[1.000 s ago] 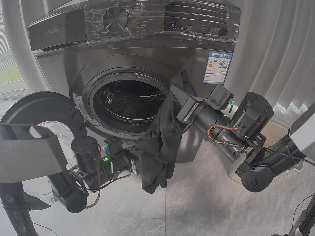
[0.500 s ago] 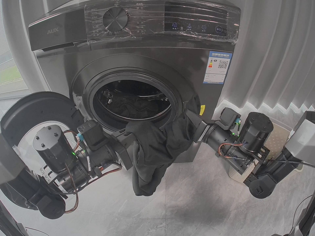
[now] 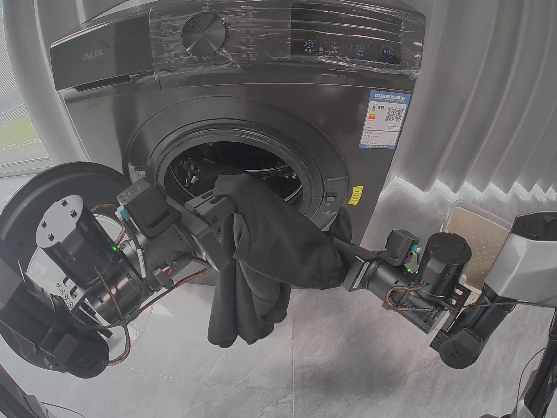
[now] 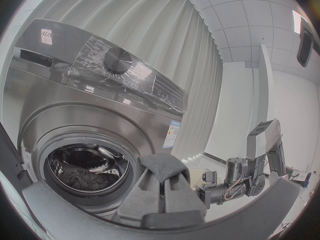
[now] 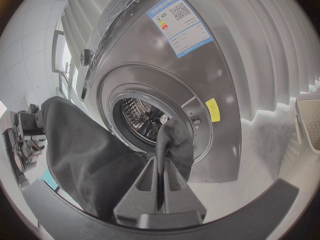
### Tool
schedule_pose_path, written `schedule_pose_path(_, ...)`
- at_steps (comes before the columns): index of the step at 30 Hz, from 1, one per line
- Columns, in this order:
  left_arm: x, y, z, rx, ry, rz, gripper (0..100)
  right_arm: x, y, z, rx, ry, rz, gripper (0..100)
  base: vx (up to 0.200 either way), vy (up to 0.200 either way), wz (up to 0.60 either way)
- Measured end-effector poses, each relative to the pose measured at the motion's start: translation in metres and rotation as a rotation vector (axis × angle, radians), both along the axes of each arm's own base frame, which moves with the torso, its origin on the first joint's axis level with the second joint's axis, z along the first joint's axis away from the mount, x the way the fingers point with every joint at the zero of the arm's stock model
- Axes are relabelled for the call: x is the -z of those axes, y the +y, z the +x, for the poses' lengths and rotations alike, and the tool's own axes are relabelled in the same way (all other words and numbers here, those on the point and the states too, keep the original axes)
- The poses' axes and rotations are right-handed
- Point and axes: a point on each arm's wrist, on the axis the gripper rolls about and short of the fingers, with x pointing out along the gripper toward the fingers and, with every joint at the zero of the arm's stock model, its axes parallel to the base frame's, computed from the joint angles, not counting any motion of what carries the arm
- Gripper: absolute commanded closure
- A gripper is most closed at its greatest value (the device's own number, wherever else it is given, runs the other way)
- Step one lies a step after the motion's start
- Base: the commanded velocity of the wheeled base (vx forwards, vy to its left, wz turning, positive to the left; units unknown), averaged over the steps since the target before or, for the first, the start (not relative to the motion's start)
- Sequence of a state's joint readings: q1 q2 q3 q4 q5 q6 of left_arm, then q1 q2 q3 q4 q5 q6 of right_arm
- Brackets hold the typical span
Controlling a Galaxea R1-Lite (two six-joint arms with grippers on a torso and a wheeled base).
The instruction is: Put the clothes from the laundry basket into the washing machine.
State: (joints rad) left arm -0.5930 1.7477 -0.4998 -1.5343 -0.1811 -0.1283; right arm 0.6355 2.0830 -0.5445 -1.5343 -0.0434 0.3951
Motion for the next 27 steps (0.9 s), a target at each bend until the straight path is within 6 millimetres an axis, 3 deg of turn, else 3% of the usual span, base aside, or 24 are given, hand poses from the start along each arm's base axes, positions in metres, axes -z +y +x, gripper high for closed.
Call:
schedule_pose_path(8, -0.003, 0.001, 0.001, -0.006, -0.011, -0.008, 100, 0.010, 0.001, -0.006, -0.022, 0.026, -0.020, 0, 0.000, 0.000, 0.00)
schedule_pose_path(18, -0.009, 0.001, 0.004, -0.012, -0.028, -0.020, 100, 0.027, -0.015, -0.014, -0.041, 0.052, -0.149, 0, 0.000, 0.000, 0.00)
schedule_pose_path(27, -0.009, -0.001, 0.006, -0.014, -0.026, -0.021, 100, 0.024, 0.006, -0.025, -0.180, -0.013, -0.190, 0, 0.000, 0.000, 0.00)
